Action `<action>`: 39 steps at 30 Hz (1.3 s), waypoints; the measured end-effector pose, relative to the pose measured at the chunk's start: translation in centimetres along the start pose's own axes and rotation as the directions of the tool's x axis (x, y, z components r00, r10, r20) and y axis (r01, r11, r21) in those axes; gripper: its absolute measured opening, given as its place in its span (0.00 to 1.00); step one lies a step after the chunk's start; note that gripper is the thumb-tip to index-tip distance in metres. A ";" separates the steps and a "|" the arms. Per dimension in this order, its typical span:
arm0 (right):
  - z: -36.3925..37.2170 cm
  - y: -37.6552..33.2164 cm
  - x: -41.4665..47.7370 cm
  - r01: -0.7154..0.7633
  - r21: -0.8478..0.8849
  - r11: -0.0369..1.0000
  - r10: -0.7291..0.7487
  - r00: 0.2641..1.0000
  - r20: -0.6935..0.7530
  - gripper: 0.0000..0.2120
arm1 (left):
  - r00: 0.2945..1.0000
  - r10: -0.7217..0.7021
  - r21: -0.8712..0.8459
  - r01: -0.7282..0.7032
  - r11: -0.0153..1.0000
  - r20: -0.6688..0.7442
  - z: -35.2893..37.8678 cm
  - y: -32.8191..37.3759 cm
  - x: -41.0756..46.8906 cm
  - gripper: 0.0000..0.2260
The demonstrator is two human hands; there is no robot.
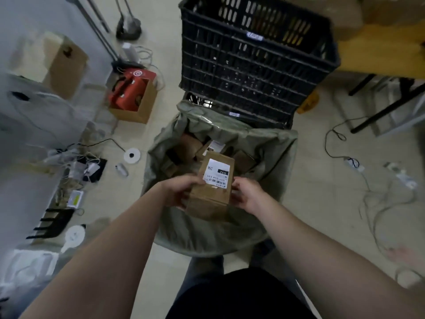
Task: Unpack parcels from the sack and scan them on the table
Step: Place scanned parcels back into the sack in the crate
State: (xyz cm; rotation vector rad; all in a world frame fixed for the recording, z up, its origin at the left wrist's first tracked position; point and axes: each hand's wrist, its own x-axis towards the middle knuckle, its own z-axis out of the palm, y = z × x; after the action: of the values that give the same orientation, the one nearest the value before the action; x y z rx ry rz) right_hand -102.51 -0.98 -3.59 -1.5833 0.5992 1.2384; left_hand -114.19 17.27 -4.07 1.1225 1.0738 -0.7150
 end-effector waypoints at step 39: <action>1.5 2.5 12.8 -0.042 0.397 0.917 0.157 0.952 -0.261 0.32 | 0.971 0.063 -0.120 -0.036 0.992 0.230 1.3 4.2 21.8 0.19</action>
State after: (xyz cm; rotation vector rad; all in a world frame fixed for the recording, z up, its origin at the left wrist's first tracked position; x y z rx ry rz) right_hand -100.70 1.82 -16.30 -1.4131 1.0575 0.8927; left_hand -102.38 18.55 -22.87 0.9381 0.8732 -0.7171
